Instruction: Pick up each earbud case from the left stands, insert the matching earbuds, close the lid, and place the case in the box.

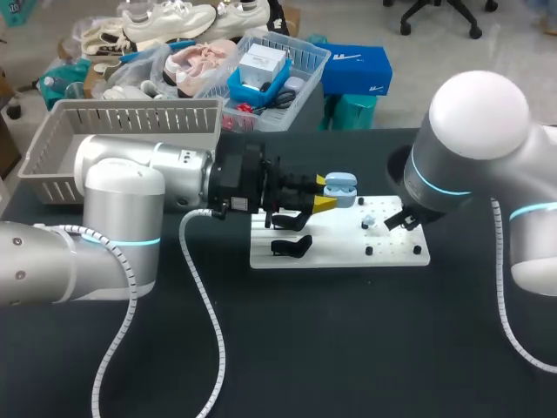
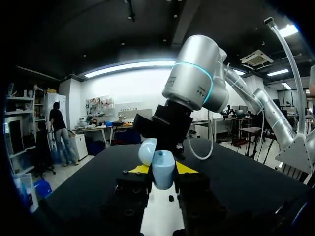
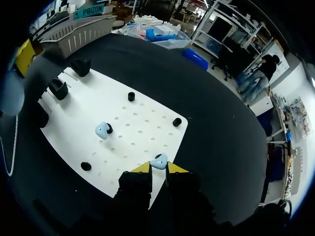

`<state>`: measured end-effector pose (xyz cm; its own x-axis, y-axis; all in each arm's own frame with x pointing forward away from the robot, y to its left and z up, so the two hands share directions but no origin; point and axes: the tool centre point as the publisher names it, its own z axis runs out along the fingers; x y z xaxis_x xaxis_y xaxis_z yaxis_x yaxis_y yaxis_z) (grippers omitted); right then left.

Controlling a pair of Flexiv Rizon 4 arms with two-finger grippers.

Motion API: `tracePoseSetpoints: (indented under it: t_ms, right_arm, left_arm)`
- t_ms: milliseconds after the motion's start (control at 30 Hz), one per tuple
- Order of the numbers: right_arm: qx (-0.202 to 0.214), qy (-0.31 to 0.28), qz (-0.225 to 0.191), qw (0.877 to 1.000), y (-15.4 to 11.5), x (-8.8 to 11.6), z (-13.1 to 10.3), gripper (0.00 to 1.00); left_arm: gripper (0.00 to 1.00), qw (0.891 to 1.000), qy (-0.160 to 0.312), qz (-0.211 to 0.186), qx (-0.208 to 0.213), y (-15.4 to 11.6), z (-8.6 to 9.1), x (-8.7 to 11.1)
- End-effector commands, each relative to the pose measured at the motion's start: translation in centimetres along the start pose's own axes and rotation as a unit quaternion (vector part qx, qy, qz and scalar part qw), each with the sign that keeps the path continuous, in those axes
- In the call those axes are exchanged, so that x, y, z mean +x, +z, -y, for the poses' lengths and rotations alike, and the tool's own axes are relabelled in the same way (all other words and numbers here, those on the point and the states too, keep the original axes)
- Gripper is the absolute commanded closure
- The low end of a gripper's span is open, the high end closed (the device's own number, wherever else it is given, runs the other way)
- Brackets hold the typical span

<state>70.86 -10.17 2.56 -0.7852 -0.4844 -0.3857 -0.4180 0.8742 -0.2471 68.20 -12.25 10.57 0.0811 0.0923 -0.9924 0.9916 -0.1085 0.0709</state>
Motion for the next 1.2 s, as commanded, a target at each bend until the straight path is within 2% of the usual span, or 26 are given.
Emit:
tracePoseSetpoints:
  t_ms: [33, 567, 867, 1200]
  right_arm:
    - [-0.01, 0.003, 0.019, 1.0, -2.2, 0.4, 0.2, 1.0]
    - [-0.048, 0.019, 0.071, 0.996, -10.3, -0.3, -0.6, 1.0]
    - [-0.068, 0.014, 0.093, 0.993, -15.1, -1.4, -2.7, 1.0]
    - [-0.096, -0.022, 0.1, 0.99, -17.9, -2.2, -5.9, 1.0]
  left_arm:
    - [1.0, 1.0, 0.0, 0.0, 0.0, 0.0, 0.0, 0.0]
    - [1.0, 1.0, 0.0, 0.0, 0.0, 0.0, 0.0, 0.0]
    - [1.0, 1.0, 0.0, 0.0, 0.0, 0.0, 0.0, 0.0]
    - [1.0, 1.0, 0.0, 0.0, 0.0, 0.0, 0.0, 0.0]
